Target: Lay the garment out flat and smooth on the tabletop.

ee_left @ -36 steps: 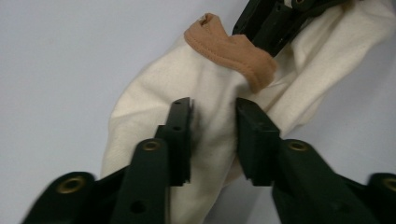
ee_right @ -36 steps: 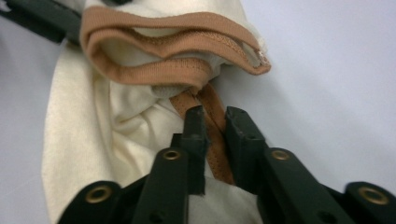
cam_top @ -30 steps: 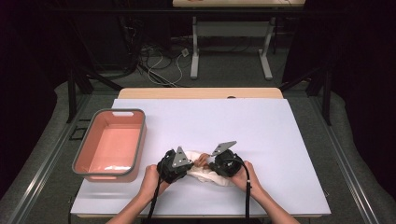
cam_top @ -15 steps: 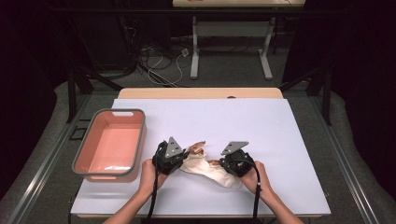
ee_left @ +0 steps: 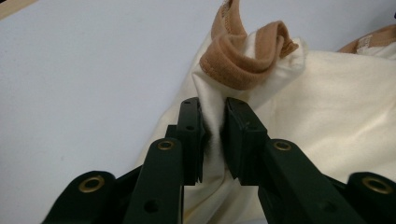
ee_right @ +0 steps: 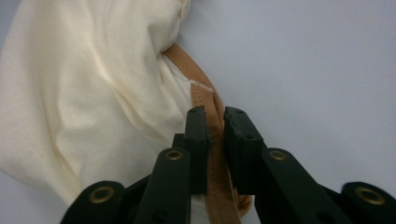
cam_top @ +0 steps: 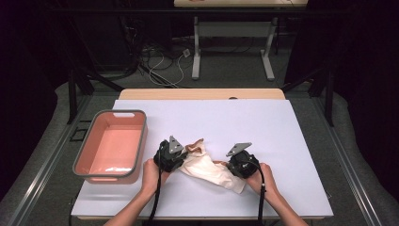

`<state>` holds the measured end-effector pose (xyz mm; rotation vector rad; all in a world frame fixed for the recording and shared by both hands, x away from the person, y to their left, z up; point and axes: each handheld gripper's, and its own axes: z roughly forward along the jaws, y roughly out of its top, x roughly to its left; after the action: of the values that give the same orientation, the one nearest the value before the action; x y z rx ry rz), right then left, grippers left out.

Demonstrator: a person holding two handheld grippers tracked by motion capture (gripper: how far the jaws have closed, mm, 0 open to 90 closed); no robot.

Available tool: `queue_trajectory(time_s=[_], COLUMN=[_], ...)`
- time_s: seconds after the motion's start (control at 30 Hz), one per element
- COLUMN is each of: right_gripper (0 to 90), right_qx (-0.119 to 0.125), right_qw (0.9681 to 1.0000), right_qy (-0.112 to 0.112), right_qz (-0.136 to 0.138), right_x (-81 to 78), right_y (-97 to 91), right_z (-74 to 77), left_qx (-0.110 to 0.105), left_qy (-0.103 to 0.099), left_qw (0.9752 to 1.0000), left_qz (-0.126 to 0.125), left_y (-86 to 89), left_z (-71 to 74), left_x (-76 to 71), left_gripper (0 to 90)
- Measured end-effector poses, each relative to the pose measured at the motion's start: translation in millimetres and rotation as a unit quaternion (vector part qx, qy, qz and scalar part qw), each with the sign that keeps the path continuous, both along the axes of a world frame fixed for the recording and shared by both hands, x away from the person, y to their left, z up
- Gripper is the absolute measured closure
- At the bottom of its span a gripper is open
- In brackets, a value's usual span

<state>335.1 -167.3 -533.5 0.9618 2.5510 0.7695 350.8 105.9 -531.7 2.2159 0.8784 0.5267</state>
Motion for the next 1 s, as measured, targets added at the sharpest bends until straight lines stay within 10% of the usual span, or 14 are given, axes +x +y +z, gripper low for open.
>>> queue_trajectory(time_s=[0.47,0.67,1.0], right_gripper=[51.0,57.8,78.4], right_qx=[0.045,0.044,0.041], right_qw=[0.9987,0.9988,0.9989], right_qy=[-0.005,0.011,0.016], right_qz=[0.023,0.017,0.015], right_x=[7.2,10.4,9.4], right_y=[3.7,4.2,3.2], right_z=[-2.0,-9.5,-11.3], left_qx=[0.014,0.020,0.022], left_qy=[0.007,0.033,0.021], left_qw=[0.9997,0.9989,0.9994], left_qz=[-0.017,-0.028,-0.018], left_y=[14.1,14.1,18.7], left_z=[15.5,16.0,18.9], left_x=[-18.9,-26.0,-35.2], left_gripper=[32.1,17.2,15.3])
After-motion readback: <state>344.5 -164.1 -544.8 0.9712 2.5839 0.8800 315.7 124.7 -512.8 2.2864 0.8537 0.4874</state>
